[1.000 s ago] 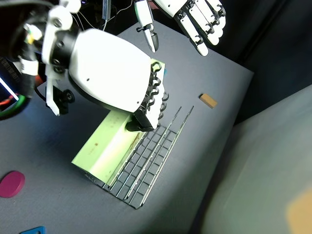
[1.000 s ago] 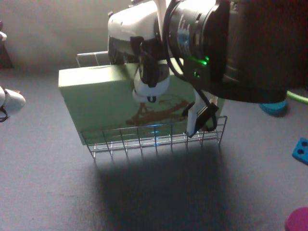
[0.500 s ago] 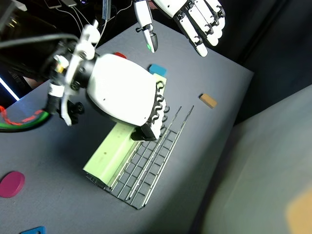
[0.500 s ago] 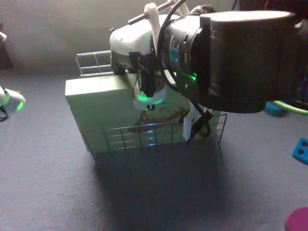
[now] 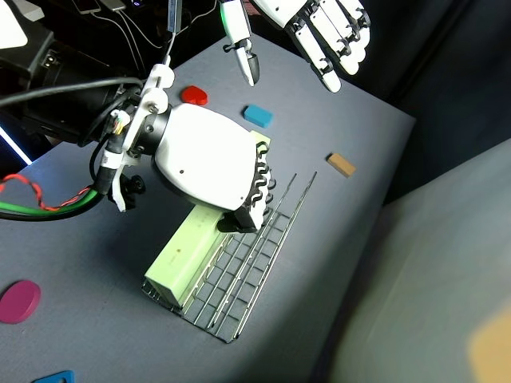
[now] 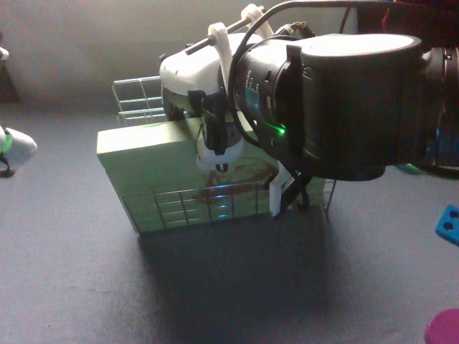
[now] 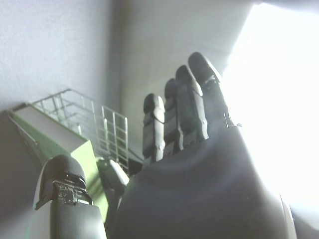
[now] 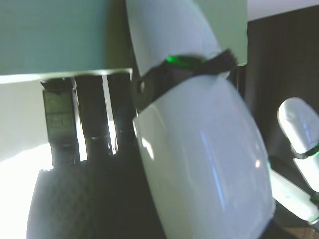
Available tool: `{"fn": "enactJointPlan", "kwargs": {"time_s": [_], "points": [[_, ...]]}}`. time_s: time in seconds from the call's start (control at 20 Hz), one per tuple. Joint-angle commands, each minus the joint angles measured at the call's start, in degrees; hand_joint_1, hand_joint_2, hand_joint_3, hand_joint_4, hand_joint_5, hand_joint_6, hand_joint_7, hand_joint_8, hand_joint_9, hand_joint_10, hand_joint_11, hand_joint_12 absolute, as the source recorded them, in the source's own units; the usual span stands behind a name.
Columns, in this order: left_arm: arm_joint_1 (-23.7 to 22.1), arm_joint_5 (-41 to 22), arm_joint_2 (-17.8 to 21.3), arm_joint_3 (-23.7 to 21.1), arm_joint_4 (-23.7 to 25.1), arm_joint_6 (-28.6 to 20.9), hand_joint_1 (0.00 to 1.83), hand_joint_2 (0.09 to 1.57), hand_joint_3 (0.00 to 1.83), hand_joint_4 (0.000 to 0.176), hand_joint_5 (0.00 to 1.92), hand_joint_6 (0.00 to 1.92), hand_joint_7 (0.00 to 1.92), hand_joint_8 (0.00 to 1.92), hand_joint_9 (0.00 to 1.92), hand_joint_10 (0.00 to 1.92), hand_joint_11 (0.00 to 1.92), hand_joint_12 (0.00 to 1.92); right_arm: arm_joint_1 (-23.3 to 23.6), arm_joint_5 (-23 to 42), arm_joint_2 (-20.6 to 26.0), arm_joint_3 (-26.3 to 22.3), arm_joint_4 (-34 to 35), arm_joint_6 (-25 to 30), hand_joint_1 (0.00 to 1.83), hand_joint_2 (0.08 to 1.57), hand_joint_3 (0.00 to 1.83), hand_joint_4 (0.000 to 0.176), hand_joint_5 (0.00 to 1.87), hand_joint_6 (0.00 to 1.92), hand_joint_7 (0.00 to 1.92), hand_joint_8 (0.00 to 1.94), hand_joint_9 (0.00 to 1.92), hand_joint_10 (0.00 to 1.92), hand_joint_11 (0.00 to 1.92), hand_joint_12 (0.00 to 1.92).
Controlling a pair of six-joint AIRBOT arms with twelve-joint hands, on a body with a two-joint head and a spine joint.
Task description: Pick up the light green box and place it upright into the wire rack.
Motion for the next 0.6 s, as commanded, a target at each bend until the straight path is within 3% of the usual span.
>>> {"fn": "enactJointPlan", "kwargs": {"time_s": [0.0, 0.15, 0.35, 0.55], "points": [[-0.8, -1.5, 0.4, 0.3, 5.1, 0.4, 0.16, 1.09, 0.0, 0.061, 0.2, 0.0, 0.15, 0.0, 0.18, 0.0, 0.0, 0.64, 0.5, 1.2, 0.0, 0.1, -4.4, 0.2, 1.37, 1.14, 0.0, 0.0, 0.87, 0.94, 0.91, 1.09, 0.89, 1.39, 0.77, 1.51], [-0.8, -2.0, 0.0, 0.8, 4.9, 0.5, 0.16, 1.09, 0.0, 0.06, 0.2, 0.0, 0.14, 0.0, 0.18, 0.0, 0.0, 0.64, 0.4, 1.2, -0.1, 0.1, -4.7, 0.2, 1.37, 1.14, 0.0, 0.0, 0.87, 0.95, 0.91, 1.1, 0.9, 1.38, 0.79, 1.51], [-2.1, -2.6, -2.0, 2.0, 2.9, 5.1, 0.16, 1.1, 0.0, 0.061, 0.2, 0.0, 0.15, 0.0, 0.18, 0.0, 0.0, 0.63, 0.3, 1.2, -0.1, 0.1, -4.9, 0.2, 1.37, 1.14, 0.0, 0.0, 0.86, 0.95, 0.91, 1.09, 0.9, 1.38, 0.79, 1.51], [-1.8, -3.0, -3.5, 2.7, 2.9, 4.4, 0.16, 1.1, 0.0, 0.061, 0.2, 0.0, 0.14, 0.0, 0.18, 0.0, 0.0, 0.62, 0.2, 1.2, -0.1, 0.1, -5.0, 0.2, 1.37, 1.15, 0.0, 0.0, 0.83, 1.02, 0.91, 1.09, 0.89, 1.37, 0.78, 1.49]]}}
